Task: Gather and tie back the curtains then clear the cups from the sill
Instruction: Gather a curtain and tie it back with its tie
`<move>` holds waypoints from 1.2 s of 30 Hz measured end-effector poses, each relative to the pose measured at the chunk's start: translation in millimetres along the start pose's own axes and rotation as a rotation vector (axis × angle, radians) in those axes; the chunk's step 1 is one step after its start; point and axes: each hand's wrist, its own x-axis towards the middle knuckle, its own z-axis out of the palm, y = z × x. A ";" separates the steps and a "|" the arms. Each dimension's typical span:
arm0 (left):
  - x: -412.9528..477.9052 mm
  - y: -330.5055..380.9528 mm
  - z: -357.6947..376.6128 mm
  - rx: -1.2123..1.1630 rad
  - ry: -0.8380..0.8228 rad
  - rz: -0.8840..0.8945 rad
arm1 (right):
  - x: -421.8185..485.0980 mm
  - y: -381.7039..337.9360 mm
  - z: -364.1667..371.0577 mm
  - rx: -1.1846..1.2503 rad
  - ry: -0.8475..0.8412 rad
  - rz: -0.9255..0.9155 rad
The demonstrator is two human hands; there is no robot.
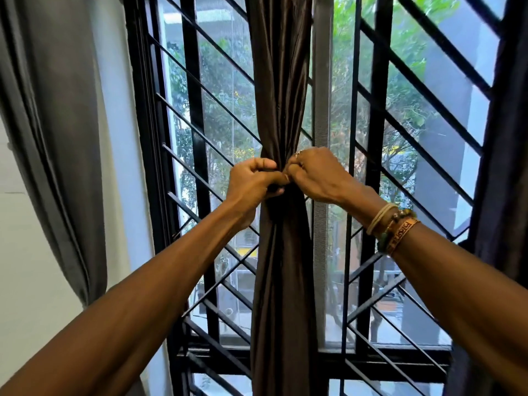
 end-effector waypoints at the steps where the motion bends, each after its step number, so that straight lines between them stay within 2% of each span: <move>1: -2.1 1.8 -1.0 -0.053 -0.016 -0.009 | 2.8 -2.2 -4.6 0.021 -0.072 0.052; 2: -2.9 2.5 -1.5 -0.097 -0.036 -0.012 | 5.2 -5.7 -9.4 0.098 -0.140 0.127; 4: -5.3 3.6 -1.6 -0.133 -0.084 0.004 | 8.8 -12.7 -16.5 0.417 -0.289 0.303; 6: -7.3 2.8 0.0 -0.039 -0.109 0.071 | 9.3 -16.3 -22.7 0.706 -0.406 0.440; 7: -9.0 1.7 1.2 0.037 -0.110 0.124 | 10.0 -15.9 -24.8 0.768 -0.438 0.465; 11: -11.5 -7.7 7.6 0.510 -0.012 0.447 | 12.5 -13.4 -23.8 0.791 -0.474 0.470; 14: -14.5 -10.5 8.9 0.682 0.056 0.614 | 16.5 -15.5 -24.2 0.783 -0.480 0.492; 17: -16.9 -13.4 2.5 0.873 -0.007 0.808 | 20.5 -18.3 -26.9 0.787 -0.478 0.529; 19: -14.7 -19.3 -4.7 1.108 -0.087 0.921 | 22.2 -19.1 -26.4 0.765 -0.478 0.521; 22: -11.3 -25.7 -13.0 1.360 -0.080 1.101 | 20.7 -19.4 -22.7 0.781 -0.500 0.505; 24: -9.4 -26.6 -17.3 1.345 -0.064 1.178 | 19.6 -18.1 -21.7 0.807 -0.522 0.495; 27: -8.5 -22.1 -23.1 1.140 -0.051 1.154 | 19.3 -12.3 -23.6 0.736 -0.559 0.468; 31: -9.3 -13.0 -23.8 0.871 0.026 0.960 | 16.5 -11.3 -18.1 0.637 -0.360 0.366; 33: -11.5 -4.5 -21.2 0.690 0.062 0.870 | 14.2 -8.9 -10.0 0.457 -0.242 0.222; 36: -13.1 9.4 -17.4 0.507 0.093 0.732 | 12.6 -0.9 0.7 0.052 -0.103 -0.031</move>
